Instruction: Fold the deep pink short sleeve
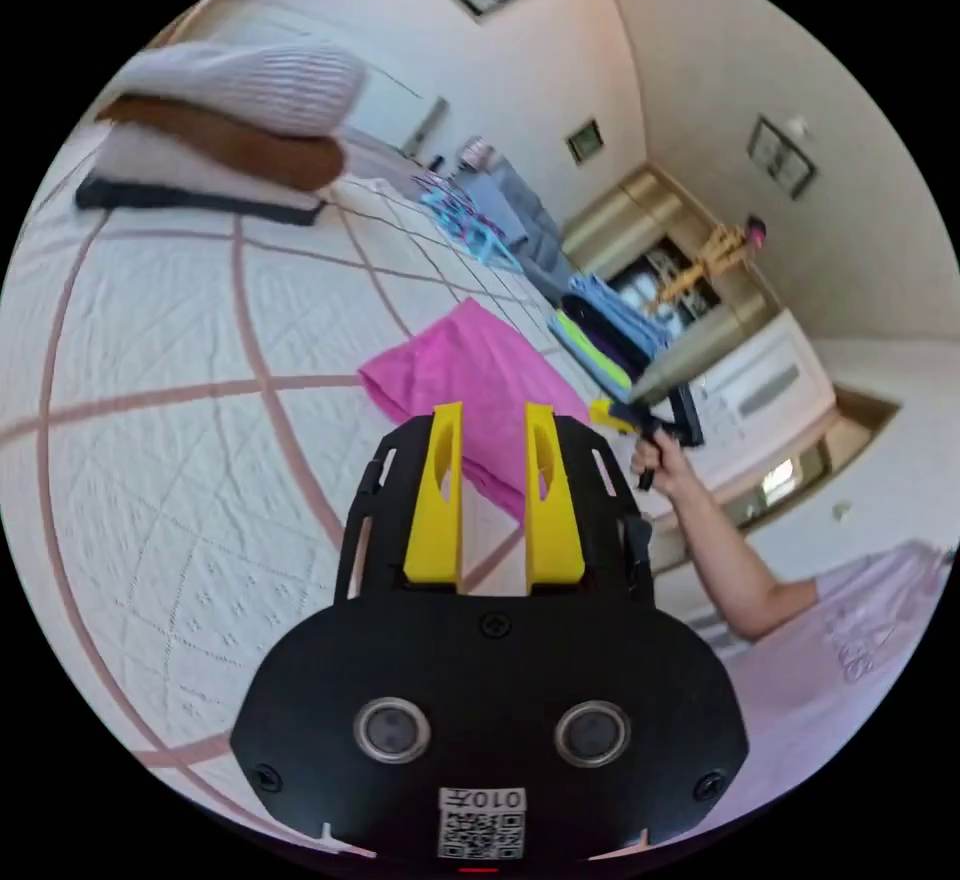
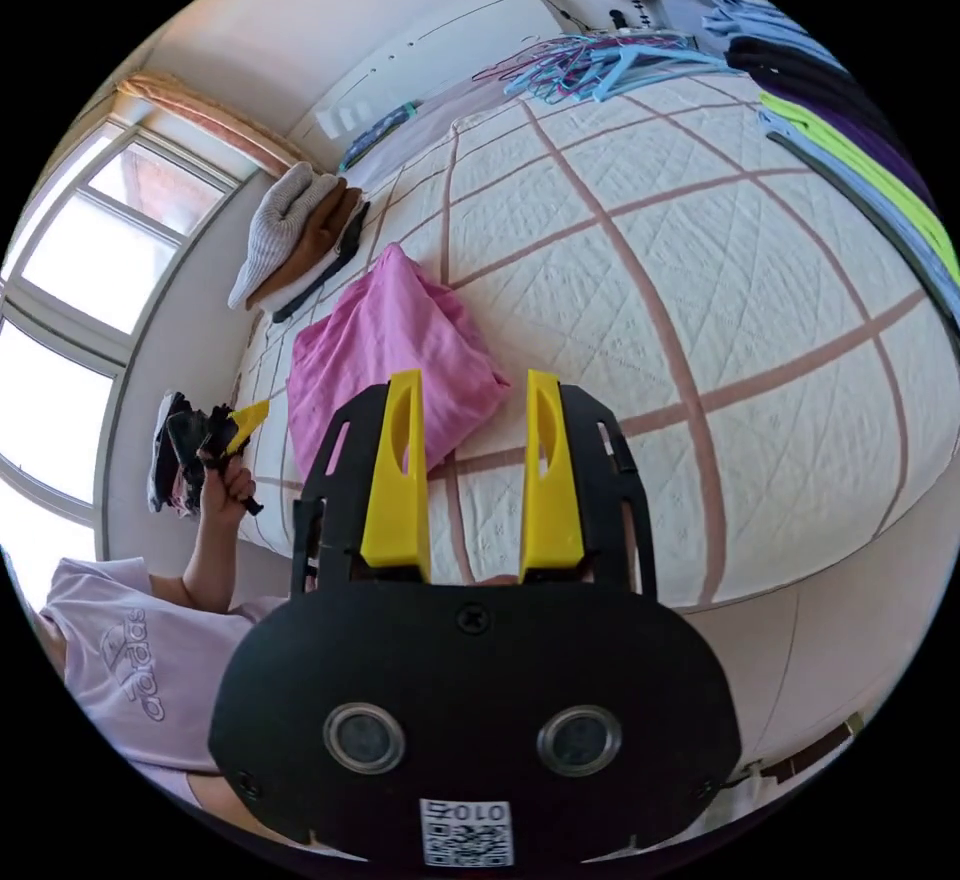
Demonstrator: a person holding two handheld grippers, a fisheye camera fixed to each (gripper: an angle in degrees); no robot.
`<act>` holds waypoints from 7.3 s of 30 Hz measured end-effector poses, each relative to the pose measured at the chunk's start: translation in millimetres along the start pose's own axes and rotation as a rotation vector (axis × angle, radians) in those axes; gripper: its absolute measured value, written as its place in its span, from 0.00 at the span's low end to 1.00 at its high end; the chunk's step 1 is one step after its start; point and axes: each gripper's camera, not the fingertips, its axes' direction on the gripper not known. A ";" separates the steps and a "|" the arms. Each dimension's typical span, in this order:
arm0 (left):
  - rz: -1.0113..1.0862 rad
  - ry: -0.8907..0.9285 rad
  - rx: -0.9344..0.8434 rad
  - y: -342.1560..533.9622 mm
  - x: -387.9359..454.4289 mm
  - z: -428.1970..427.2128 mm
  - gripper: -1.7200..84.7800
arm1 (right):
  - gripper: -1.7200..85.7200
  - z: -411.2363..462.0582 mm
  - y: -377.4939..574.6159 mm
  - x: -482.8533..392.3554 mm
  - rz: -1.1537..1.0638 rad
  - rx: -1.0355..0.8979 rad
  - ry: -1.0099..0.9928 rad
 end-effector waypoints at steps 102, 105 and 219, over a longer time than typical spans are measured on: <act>0.180 -0.437 -0.189 238.3 149.4 -77.2 0.12 | 0.11 21.2 30.8 -19.1 -0.139 -0.088 -0.184; 0.108 -0.289 -0.091 247.8 170.7 -91.5 0.12 | 0.13 30.1 5.0 -4.9 -0.057 -0.092 -0.260; -0.145 0.049 -0.121 -480.6 12.9 140.3 0.11 | 0.08 -79.5 -404.1 -26.2 -0.297 0.064 -0.357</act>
